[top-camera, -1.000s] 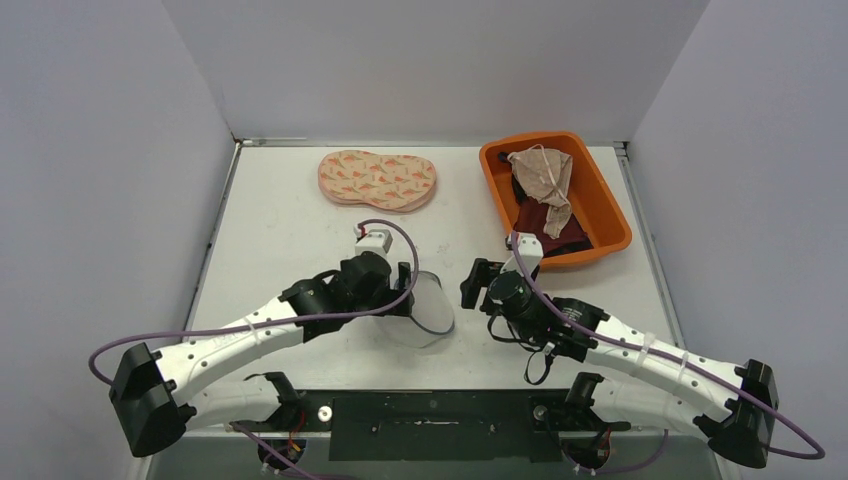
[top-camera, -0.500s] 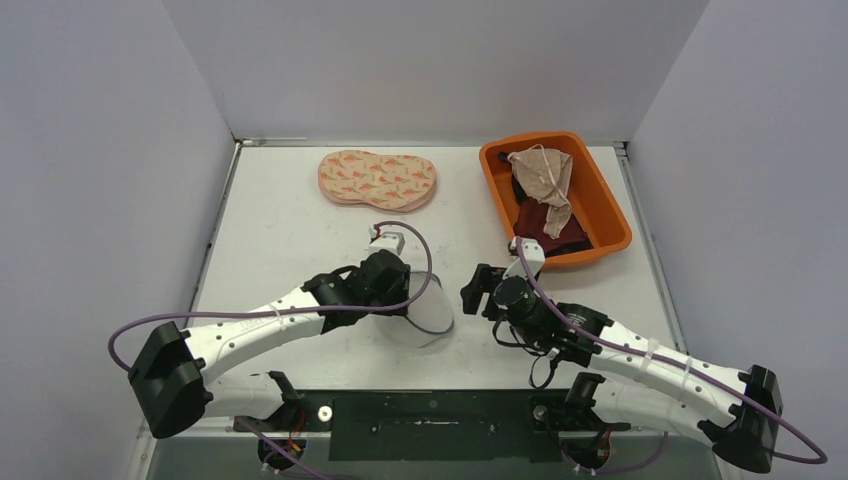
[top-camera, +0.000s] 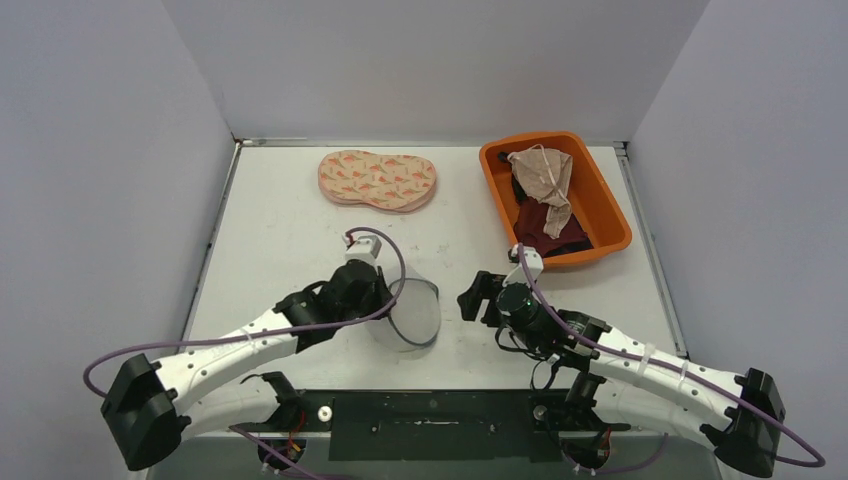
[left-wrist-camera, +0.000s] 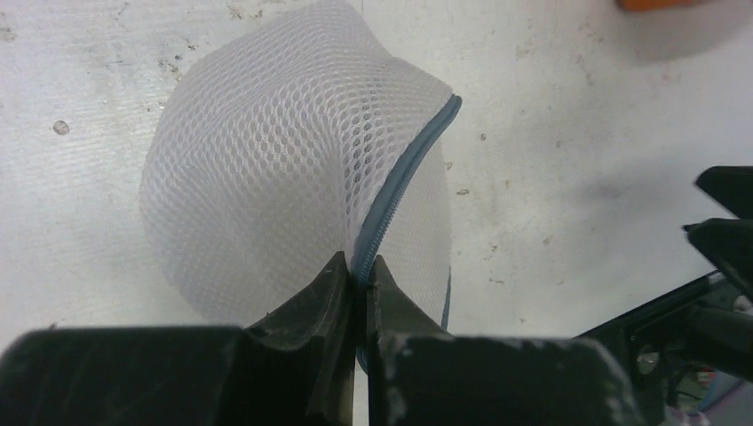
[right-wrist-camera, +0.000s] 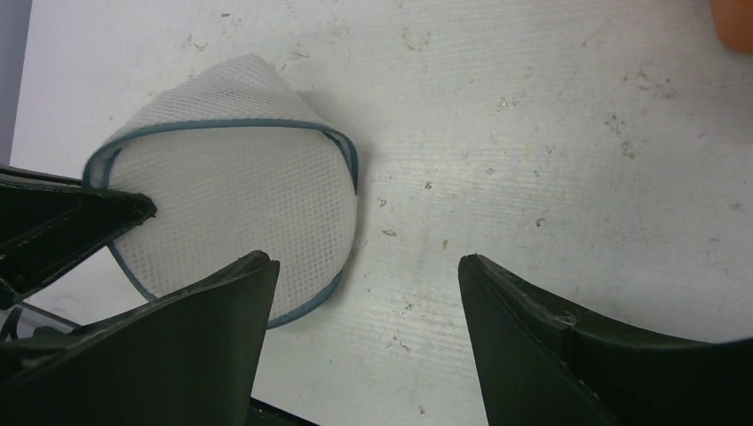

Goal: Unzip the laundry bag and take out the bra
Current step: Pick up the laundry bag at the center of the board.

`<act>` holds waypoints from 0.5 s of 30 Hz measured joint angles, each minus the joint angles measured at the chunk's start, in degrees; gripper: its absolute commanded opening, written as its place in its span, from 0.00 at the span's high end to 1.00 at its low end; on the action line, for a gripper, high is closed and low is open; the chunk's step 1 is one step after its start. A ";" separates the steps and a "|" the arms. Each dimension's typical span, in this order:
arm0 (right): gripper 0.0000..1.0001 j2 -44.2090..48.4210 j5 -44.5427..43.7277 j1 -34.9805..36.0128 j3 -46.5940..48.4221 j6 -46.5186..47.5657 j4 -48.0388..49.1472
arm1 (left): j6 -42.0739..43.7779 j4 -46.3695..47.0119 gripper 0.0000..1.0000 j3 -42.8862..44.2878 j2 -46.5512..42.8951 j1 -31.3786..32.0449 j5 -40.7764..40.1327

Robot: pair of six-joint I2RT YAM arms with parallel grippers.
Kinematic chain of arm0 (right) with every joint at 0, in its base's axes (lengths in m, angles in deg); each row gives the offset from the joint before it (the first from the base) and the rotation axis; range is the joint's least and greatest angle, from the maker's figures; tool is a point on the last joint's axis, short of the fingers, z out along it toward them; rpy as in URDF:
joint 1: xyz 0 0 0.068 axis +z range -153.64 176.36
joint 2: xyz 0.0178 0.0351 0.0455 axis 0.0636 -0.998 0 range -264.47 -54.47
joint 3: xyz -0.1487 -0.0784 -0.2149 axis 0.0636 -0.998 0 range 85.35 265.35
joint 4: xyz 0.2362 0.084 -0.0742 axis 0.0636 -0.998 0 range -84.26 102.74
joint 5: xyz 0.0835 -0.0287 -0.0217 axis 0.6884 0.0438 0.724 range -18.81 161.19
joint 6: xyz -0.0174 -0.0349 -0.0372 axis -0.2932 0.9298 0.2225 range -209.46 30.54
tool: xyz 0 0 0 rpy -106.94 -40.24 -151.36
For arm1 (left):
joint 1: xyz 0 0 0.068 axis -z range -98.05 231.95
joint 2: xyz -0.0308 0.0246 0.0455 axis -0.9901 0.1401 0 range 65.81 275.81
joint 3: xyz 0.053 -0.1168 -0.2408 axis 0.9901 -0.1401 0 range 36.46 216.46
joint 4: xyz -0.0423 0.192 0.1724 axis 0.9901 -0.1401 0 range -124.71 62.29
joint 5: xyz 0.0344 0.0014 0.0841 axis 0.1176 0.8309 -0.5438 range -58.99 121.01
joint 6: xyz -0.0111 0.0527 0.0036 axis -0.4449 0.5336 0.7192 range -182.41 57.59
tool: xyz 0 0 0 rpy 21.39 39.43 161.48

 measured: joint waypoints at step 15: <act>0.12 12.85 15.30 -4.09 -20.90 -2.64 28.39 | -18.62 25.29 1.00 -19.04 -24.90 -13.92 22.67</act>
